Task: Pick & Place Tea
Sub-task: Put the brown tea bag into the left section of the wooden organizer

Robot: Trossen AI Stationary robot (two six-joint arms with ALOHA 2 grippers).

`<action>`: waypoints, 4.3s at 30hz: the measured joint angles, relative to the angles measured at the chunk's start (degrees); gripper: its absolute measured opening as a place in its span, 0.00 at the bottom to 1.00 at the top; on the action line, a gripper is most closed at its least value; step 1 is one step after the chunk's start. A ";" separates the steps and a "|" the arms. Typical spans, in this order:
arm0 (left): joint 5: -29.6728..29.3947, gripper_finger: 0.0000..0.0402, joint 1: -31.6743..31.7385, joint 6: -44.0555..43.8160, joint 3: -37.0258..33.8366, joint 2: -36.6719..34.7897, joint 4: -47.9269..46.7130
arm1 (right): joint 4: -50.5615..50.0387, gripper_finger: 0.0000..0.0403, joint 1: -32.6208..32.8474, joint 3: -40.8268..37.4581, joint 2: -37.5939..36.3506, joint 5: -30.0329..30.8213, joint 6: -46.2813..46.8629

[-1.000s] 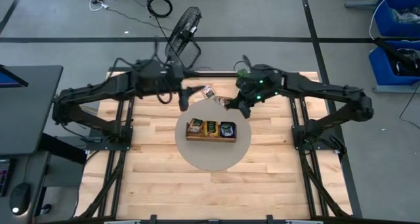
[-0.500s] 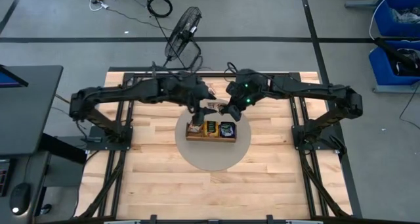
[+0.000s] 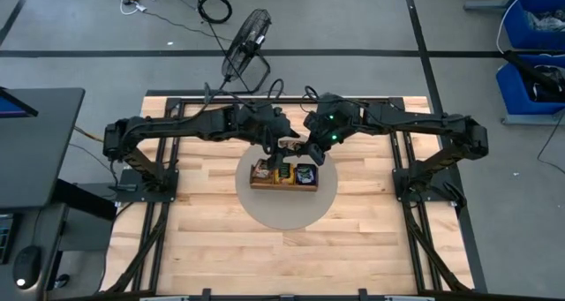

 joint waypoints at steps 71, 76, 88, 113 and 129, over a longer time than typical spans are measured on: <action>-20.41 0.00 1.08 -6.68 -7.13 -16.81 37.23 | 31.32 0.60 -1.22 0.05 -16.40 20.01 -12.09; -18.89 0.00 0.18 -9.51 -17.69 -17.48 59.04 | 29.41 0.60 -1.18 0.04 -16.11 19.01 -8.07; -17.86 0.00 3.26 -21.48 -32.33 -17.51 88.22 | 38.94 0.61 0.92 0.04 -8.46 15.90 2.62; -16.46 0.00 2.84 -21.51 -32.28 -16.90 86.29 | 58.27 0.53 2.01 0.00 1.57 16.53 8.34; -16.48 0.01 2.89 -21.33 -32.26 -16.90 83.67 | 59.76 0.01 1.99 0.00 1.62 14.50 4.47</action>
